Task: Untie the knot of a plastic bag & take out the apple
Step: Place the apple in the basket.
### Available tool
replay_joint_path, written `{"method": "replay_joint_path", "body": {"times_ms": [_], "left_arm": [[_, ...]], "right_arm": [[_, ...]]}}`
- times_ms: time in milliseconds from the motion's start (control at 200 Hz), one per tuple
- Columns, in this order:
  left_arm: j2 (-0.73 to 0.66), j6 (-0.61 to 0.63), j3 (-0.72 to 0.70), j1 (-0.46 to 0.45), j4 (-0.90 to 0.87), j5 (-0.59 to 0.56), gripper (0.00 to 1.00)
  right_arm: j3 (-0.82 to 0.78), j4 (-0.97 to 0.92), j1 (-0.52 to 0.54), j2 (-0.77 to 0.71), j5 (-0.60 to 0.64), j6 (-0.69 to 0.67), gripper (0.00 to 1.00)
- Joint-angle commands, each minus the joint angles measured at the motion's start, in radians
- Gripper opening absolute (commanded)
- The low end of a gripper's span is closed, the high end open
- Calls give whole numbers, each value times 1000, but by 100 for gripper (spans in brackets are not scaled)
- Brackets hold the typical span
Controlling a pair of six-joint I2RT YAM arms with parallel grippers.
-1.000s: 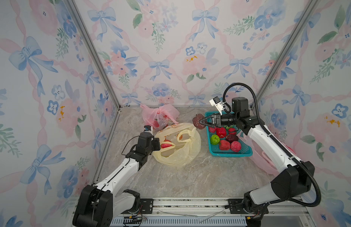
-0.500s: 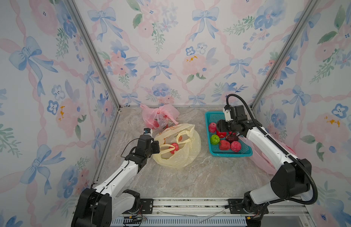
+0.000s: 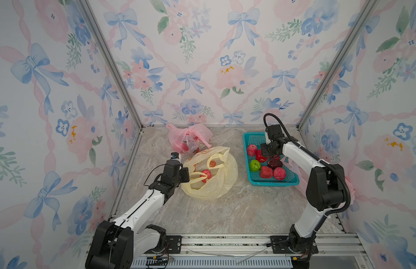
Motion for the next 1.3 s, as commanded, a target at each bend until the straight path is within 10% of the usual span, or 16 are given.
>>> {"method": "replay_joint_path", "body": {"times_ms": [0,1295], "left_arm": [[-22,4,22,-1,-30,14,0],[-40,-7,16,-1,-30,18,0]], "right_arm": [[41,17,-10,42,35,-26,62],[-24,216,-87,31,-206,99,85]]}}
